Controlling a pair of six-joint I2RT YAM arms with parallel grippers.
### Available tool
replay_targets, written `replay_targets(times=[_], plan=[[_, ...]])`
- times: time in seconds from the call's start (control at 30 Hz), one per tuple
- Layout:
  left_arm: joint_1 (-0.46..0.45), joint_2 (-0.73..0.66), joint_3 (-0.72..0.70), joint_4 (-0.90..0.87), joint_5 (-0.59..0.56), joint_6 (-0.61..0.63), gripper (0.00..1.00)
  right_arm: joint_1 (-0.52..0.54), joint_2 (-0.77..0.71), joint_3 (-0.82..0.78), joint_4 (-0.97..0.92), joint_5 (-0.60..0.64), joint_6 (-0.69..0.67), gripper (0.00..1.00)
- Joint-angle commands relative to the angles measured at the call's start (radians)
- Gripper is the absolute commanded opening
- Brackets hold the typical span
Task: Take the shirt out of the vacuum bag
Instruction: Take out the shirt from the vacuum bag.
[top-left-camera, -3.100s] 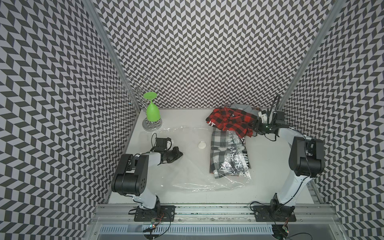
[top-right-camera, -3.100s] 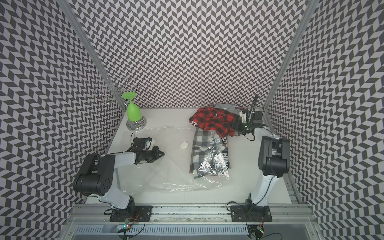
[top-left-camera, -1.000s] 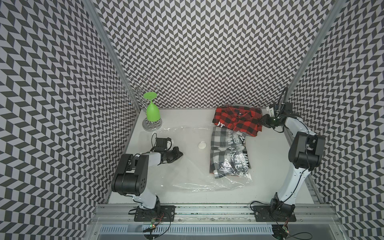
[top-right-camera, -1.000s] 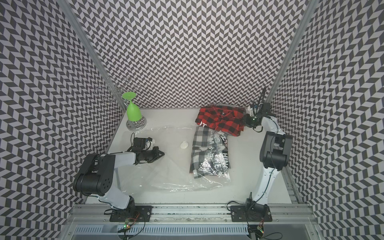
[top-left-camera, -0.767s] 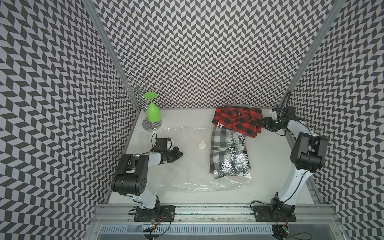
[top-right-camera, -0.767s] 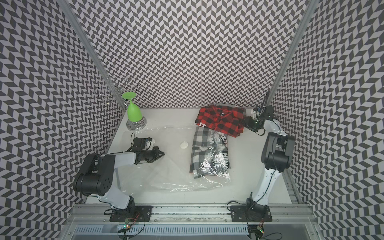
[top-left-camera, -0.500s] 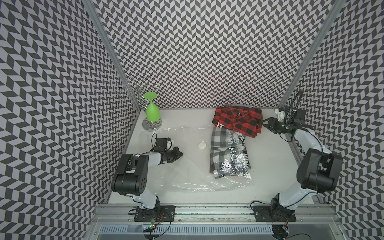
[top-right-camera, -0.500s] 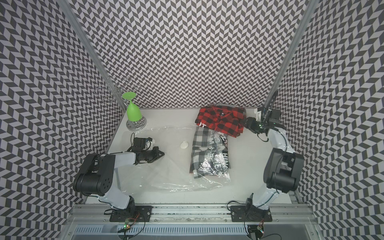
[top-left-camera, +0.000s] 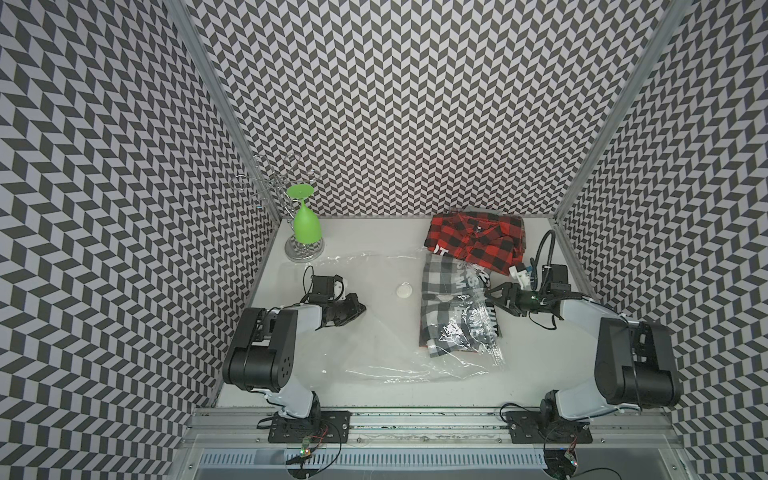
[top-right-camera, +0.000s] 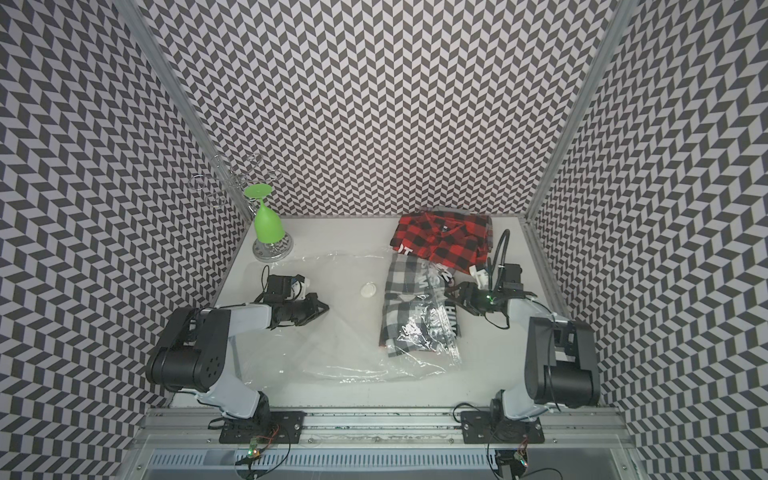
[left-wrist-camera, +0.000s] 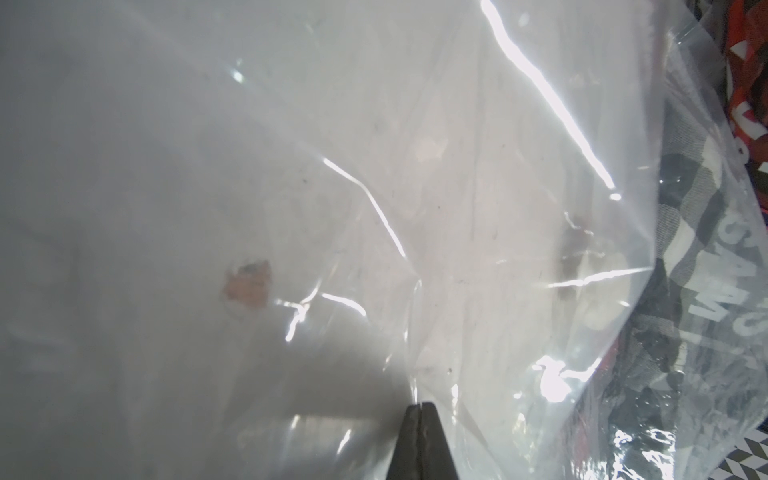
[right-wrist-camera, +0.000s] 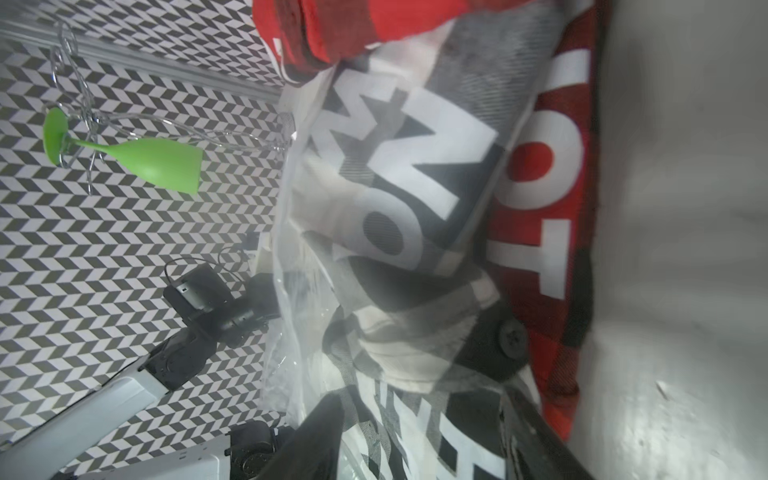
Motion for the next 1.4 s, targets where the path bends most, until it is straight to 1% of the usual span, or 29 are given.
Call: replay_targets(times=[0.0,0.17,0.33,0.53,0.6,0.7,0.87,1.1,1.2,1.37], plan=[[-0.015,0.053,-0.060,-0.207,-0.103,0.022,0.01,0.011,0.023,0.011,0.066,0.054,-0.021,0.62],[-0.015,0.055,-0.060,-0.201,-0.098,0.021,0.01,0.017,0.048,0.041,0.053,0.124,-0.052,0.64],[-0.016,0.055,-0.061,-0.203,-0.093,0.021,0.01,0.017,0.081,0.096,0.071,0.147,-0.031,0.65],[-0.016,0.047,-0.062,-0.204,-0.094,0.021,0.01,0.016,0.089,0.145,0.093,0.101,0.023,0.68],[-0.016,0.046,-0.064,-0.203,-0.092,0.021,0.01,0.016,0.087,0.149,0.108,0.105,0.041,0.69],[-0.016,0.048,-0.064,-0.201,-0.088,0.021,0.01,0.016,0.131,0.176,0.111,0.109,0.053,0.70],[-0.016,0.048,-0.064,-0.201,-0.086,0.022,0.01,0.015,0.186,0.182,0.191,0.104,0.110,0.68],[-0.015,0.043,-0.065,-0.200,-0.083,0.023,0.01,0.017,0.264,0.217,0.258,0.092,0.147,0.67],[-0.016,0.043,-0.066,-0.201,-0.084,0.022,0.01,0.018,0.272,0.210,0.312,0.070,0.178,0.66],[-0.017,0.045,-0.067,-0.199,-0.084,0.023,0.01,0.028,0.288,0.214,0.335,0.049,0.194,0.65]])
